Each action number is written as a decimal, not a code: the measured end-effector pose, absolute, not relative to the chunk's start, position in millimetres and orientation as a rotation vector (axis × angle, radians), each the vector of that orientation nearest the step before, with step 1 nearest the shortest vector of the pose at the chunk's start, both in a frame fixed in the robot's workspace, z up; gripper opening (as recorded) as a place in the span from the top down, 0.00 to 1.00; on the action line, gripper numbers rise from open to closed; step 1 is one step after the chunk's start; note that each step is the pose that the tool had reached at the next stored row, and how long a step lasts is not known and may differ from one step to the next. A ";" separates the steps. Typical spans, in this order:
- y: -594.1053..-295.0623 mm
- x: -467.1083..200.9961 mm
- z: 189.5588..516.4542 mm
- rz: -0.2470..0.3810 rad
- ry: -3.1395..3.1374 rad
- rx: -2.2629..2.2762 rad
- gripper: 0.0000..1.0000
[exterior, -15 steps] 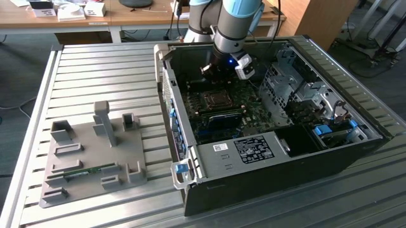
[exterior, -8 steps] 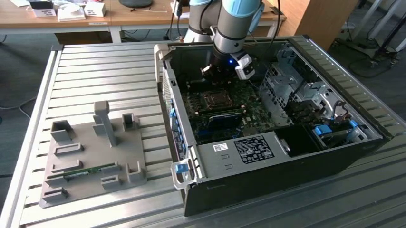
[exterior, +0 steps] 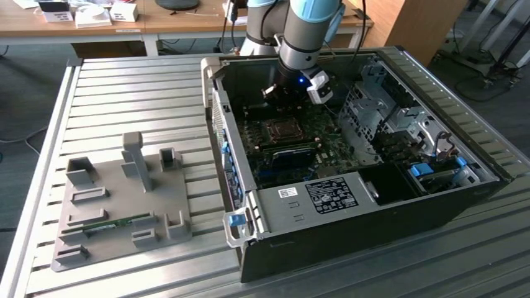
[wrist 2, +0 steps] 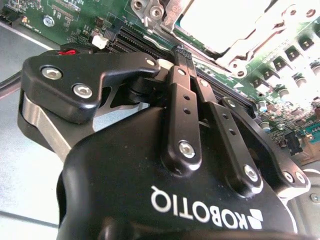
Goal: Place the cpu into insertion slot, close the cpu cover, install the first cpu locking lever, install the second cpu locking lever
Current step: 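Install the first cpu locking lever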
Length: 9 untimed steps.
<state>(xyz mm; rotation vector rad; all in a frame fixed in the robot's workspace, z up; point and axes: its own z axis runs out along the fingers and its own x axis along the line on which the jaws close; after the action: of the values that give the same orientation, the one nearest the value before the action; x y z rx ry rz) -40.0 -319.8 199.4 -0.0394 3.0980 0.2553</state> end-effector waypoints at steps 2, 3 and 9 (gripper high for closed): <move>-319.7 -40.0 199.5 0.255 3.098 -0.039 0.89; -319.7 -39.9 199.5 0.255 3.098 -0.039 0.89; -317.4 -40.2 199.5 0.255 3.098 -0.039 0.89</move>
<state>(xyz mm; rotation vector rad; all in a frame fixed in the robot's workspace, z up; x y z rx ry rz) -40.2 -317.4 199.5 -0.0394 3.0980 0.2552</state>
